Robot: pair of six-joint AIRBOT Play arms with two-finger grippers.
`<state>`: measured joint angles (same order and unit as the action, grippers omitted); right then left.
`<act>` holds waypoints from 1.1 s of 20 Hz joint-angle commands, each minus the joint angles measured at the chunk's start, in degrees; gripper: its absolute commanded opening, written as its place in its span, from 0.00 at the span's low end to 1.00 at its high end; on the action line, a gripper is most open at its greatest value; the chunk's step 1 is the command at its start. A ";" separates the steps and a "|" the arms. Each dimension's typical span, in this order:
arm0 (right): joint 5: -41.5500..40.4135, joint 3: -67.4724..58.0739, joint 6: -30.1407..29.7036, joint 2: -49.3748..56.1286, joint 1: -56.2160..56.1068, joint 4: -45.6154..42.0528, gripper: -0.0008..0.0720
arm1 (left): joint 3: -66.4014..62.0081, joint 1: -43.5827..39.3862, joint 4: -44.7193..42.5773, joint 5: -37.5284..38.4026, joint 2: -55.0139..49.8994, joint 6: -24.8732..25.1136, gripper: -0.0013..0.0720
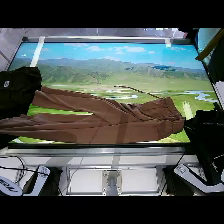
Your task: Fold the clothes and pants, and hang the long-sleeved shirts on hangers.
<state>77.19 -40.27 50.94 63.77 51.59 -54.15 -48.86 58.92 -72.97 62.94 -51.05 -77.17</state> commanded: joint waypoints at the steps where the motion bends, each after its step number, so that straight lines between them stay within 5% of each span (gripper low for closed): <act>1: 3.91 0.59 -2.89 0.22 0.61 2.40 0.66 | -0.04 0.04 -0.02 0.35 0.02 -0.02 0.03; 7: 4.81 -5.29 1.11 -0.22 6.47 -0.20 0.66 | -0.04 0.04 -0.02 1.38 0.02 0.00 0.03; 20: 10.71 -2.47 -2.23 0.22 0.00 -1.88 0.61 | -0.04 0.04 -0.02 2.40 -0.02 0.00 0.03; 21: 11.61 -2.08 -2.21 0.22 -0.61 -3.45 0.57 | -0.04 0.04 -0.02 2.43 -0.02 0.00 0.03; 22: 12.96 -2.12 -2.21 0.17 -0.94 -5.20 0.42 | -0.04 0.04 -0.02 2.43 -0.02 0.00 0.03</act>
<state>87.68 -43.05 48.82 63.94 52.18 -55.70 -48.86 58.92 -72.97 65.36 -51.05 -77.19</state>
